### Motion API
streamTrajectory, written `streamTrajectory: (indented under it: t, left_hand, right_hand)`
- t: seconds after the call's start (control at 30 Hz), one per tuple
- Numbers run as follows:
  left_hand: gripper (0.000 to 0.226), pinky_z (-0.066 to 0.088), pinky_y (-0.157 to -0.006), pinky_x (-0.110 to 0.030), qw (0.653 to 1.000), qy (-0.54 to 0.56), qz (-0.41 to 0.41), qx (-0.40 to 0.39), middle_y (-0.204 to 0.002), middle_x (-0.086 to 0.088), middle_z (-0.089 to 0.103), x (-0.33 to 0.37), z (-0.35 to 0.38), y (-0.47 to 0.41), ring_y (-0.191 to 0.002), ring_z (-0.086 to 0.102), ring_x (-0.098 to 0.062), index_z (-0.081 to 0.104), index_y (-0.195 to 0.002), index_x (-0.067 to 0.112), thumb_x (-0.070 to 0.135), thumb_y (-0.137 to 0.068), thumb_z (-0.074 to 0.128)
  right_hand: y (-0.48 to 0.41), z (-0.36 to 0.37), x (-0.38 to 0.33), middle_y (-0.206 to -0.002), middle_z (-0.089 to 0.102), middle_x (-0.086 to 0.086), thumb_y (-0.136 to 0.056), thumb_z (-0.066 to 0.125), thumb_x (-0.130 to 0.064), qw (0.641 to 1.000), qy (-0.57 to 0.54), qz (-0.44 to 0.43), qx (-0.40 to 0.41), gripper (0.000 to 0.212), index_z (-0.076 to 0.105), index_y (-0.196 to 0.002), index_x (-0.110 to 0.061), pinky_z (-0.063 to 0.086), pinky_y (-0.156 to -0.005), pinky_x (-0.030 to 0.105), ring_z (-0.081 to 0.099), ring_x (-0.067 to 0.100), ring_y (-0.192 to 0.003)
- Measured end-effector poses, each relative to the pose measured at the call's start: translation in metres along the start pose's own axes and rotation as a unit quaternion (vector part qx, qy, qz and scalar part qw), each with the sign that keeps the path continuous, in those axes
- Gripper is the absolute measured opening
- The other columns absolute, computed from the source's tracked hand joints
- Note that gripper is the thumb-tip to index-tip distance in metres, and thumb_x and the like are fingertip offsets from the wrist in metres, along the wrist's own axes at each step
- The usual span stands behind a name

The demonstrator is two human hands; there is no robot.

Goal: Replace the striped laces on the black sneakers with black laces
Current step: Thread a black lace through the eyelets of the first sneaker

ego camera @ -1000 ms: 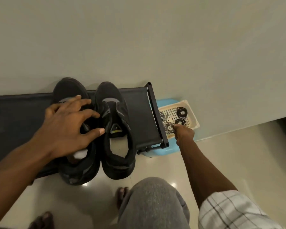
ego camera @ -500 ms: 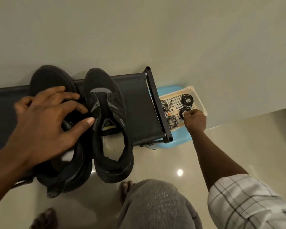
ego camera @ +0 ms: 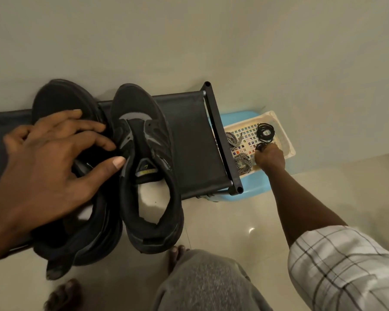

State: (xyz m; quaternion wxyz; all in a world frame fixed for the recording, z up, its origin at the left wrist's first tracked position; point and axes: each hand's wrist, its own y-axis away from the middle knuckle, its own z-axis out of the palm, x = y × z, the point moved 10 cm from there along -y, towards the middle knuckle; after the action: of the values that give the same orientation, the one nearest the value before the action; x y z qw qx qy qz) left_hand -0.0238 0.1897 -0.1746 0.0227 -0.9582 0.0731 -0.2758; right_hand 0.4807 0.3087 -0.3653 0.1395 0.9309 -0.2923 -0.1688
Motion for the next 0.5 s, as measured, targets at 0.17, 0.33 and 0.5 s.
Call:
streamTrajectory:
  t: [0.17,0.33,0.5]
  left_hand:
    - [0.048,0.033,-0.11,-0.068,0.999,-0.031,-0.011,0.003,-0.135,0.013,0.063,0.003,-0.003,-0.001,-0.148,0.04,-0.02,0.068,-0.106,0.043,0.082,-0.087,0.046]
    - [0.046,0.026,-0.106,-0.053,0.998,-0.048,-0.047,0.0,-0.134,0.014,0.064,0.012,-0.005,0.0,-0.146,0.039,-0.02,0.07,-0.1,0.042,0.078,-0.083,0.048]
    - [0.054,0.022,-0.104,-0.049,0.997,-0.051,-0.051,-0.015,-0.135,0.016,0.063,0.015,-0.013,0.002,-0.147,0.037,-0.016,0.073,-0.1,0.042,0.081,-0.081,0.041]
  right_hand:
    - [0.015,-0.014,0.003,-0.125,0.067,0.019,-0.101,0.053,-0.024,0.995,-0.093,-0.003,0.032,0.032,0.062,-0.126,-0.006,0.05,-0.098,0.044,0.062,0.04,-0.116]
    - [0.065,-0.061,0.004,-0.104,0.07,0.013,-0.102,0.056,-0.026,0.966,-0.234,-0.031,0.108,0.02,0.065,-0.109,-0.01,0.049,-0.09,0.04,0.064,0.035,-0.102]
    - [0.146,-0.112,-0.039,-0.078,0.064,0.001,-0.105,0.056,-0.018,0.895,-0.434,-0.091,0.046,0.013,0.061,-0.094,-0.014,0.052,-0.062,0.024,0.061,0.007,-0.067]
